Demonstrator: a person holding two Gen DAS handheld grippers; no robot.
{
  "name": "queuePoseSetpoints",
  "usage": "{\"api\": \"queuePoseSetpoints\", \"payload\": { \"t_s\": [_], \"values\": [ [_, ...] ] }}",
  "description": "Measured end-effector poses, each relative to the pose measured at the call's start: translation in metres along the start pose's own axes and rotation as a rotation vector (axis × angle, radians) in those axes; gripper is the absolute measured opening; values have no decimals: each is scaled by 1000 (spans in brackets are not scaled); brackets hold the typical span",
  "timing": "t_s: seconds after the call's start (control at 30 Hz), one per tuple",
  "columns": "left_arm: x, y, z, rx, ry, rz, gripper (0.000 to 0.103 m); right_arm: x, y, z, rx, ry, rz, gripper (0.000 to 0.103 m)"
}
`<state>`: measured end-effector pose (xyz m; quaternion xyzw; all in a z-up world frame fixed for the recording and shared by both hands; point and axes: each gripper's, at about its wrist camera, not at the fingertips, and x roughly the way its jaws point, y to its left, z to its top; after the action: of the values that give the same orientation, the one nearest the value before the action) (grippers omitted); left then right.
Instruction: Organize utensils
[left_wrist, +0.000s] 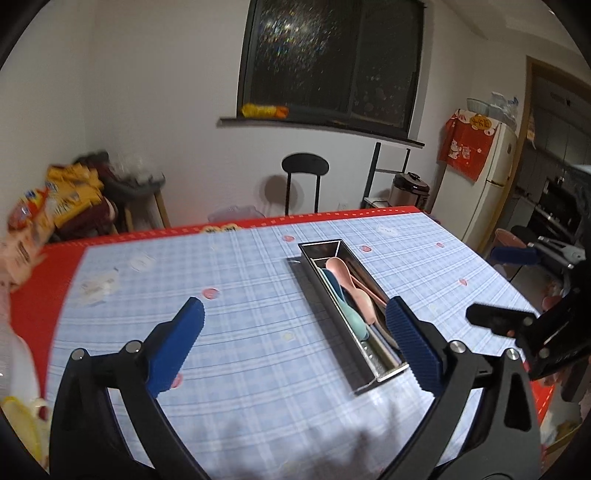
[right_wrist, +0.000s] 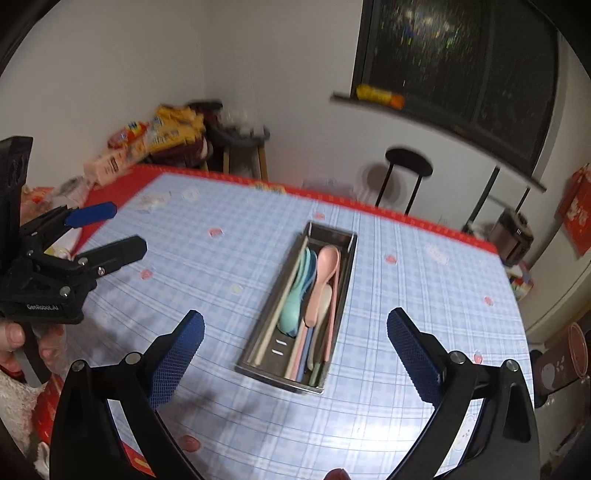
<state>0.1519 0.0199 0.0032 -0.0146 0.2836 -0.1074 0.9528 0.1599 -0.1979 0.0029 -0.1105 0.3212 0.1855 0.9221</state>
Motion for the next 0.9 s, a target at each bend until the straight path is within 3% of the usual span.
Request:
{"api": "queuePoseSetpoints", "payload": {
  "t_s": [0.17,0.33,0.57,0.8,0.9],
  "values": [
    [-45,-12,-12,70,-64,39,97,-42,14,-18,18,-156,-45,97],
    [-77,-21,-23,85,-99,53,97,-65,20,-35,59,-223,-84,97],
    [-106,-35,-40,105,-149,98,97,-81,20,-52,107,-246,-138,97],
    [-115,-38,-46,92,-161,105,97,-80,11,-63,140,-236,-194,97],
    [-115,-38,-45,94,-172,143,97,-78,8,-67,143,-225,-217,97]
  ]
}}
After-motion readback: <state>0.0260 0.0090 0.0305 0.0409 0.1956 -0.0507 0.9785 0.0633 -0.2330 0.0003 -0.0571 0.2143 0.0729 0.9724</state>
